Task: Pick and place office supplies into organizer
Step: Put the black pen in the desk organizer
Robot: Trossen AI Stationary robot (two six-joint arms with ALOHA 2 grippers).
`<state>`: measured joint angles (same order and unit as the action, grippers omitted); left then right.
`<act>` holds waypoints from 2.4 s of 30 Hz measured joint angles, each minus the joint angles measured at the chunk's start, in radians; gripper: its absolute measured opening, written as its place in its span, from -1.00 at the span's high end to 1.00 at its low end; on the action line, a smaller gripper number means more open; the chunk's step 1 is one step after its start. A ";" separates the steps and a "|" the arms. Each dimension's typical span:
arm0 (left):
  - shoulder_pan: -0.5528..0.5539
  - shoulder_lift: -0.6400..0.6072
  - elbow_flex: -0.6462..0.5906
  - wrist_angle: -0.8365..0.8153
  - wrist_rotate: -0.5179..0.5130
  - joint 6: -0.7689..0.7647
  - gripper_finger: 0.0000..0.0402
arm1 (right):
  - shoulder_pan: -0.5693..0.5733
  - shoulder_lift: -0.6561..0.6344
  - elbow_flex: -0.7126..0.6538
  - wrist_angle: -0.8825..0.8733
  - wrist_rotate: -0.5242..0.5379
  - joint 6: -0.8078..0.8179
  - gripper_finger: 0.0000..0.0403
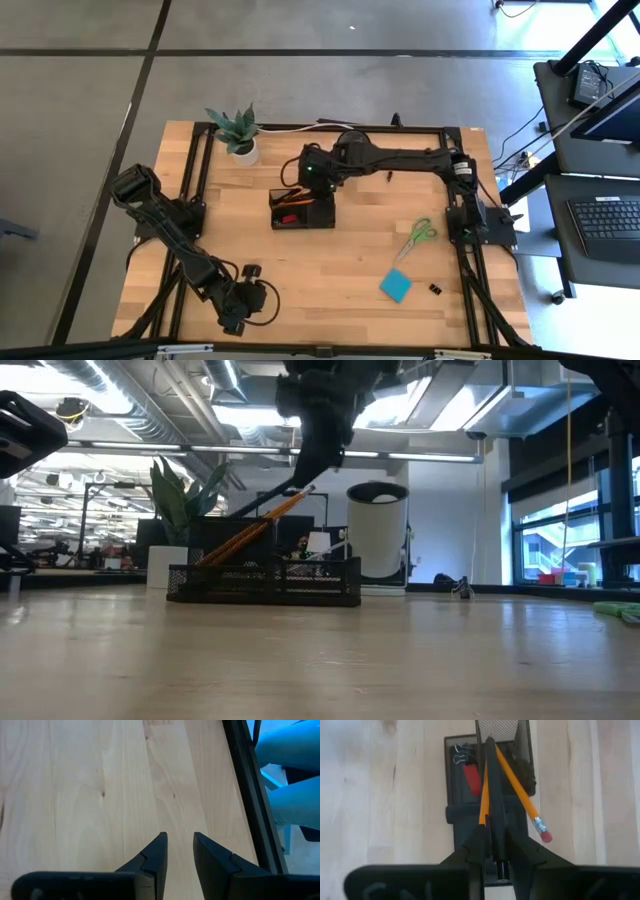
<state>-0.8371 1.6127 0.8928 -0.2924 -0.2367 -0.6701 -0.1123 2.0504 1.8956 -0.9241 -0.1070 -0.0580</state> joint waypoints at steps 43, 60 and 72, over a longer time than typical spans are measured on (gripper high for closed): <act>0.002 0.000 0.000 0.003 -0.034 0.002 0.57 | -0.005 0.017 -0.069 0.176 0.011 0.001 0.63; 0.002 0.000 0.000 0.004 -0.035 0.001 0.57 | -0.005 0.041 -0.069 0.186 0.011 0.000 0.62; 0.021 0.000 0.000 0.004 -0.051 -0.020 0.57 | -0.005 0.041 -0.069 0.162 0.011 -0.045 0.62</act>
<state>-0.8157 1.6123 0.8929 -0.2886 -0.2879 -0.6896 -0.1177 2.0918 1.8271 -0.7620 -0.0962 -0.1030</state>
